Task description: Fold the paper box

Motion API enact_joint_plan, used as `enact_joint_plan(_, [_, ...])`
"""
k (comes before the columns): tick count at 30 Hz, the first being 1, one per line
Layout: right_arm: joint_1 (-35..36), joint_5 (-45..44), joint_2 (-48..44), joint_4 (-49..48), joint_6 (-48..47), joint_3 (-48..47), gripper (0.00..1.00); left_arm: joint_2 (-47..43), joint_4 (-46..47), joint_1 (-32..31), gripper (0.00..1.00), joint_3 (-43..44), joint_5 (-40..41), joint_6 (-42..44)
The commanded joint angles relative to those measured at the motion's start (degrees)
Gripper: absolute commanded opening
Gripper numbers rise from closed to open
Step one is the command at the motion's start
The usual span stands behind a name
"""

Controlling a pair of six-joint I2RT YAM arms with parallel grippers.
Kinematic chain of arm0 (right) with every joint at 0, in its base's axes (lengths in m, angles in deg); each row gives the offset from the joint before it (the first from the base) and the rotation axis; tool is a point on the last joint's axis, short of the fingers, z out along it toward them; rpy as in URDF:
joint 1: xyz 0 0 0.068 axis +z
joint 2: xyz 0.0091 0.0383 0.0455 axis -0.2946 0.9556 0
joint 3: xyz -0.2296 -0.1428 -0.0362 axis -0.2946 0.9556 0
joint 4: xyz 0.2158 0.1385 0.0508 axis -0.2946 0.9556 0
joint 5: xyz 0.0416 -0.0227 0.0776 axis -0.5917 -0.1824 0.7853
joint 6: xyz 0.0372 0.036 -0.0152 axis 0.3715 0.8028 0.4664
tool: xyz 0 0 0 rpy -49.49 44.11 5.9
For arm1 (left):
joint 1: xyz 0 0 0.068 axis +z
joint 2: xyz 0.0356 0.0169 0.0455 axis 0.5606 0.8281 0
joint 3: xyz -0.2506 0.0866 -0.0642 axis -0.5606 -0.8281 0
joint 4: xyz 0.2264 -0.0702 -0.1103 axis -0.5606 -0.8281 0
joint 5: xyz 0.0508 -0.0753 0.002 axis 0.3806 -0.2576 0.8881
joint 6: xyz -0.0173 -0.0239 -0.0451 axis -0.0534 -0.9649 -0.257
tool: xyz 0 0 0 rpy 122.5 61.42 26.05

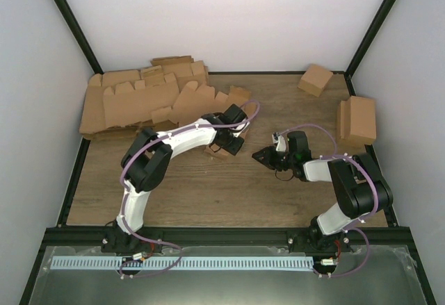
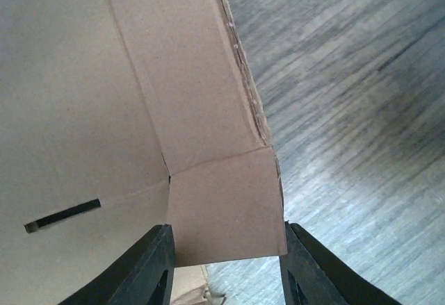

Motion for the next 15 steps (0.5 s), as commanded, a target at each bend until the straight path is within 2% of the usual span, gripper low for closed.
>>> enact_joint_plan(1, [-0.5, -0.3, -0.1, 0.8, -0.9, -2.0, 0.17, -1.2, 0.1, 1.6, 0.43, 1.1, 1.4, -1.3])
enact_joint_plan(5, [-0.5, -0.2, -0.2, 0.9, -1.0, -2.0, 0.17, -1.4, 0.0, 1.5, 0.41, 0.9, 0.7, -1.5])
enact_joint_plan(10, [-0.5, -0.2, -0.4, 1.0, -1.0, -2.0, 0.17, -2.1, 0.9, 1.6, 0.58, 0.5, -3.2, -1.3])
enact_joint_plan(15, [-0.5, -0.1, -0.7, 1.2, -1.3, -2.2, 0.18, -3.0, 1.1, 1.5, 0.64, 0.7, -3.3, -0.9])
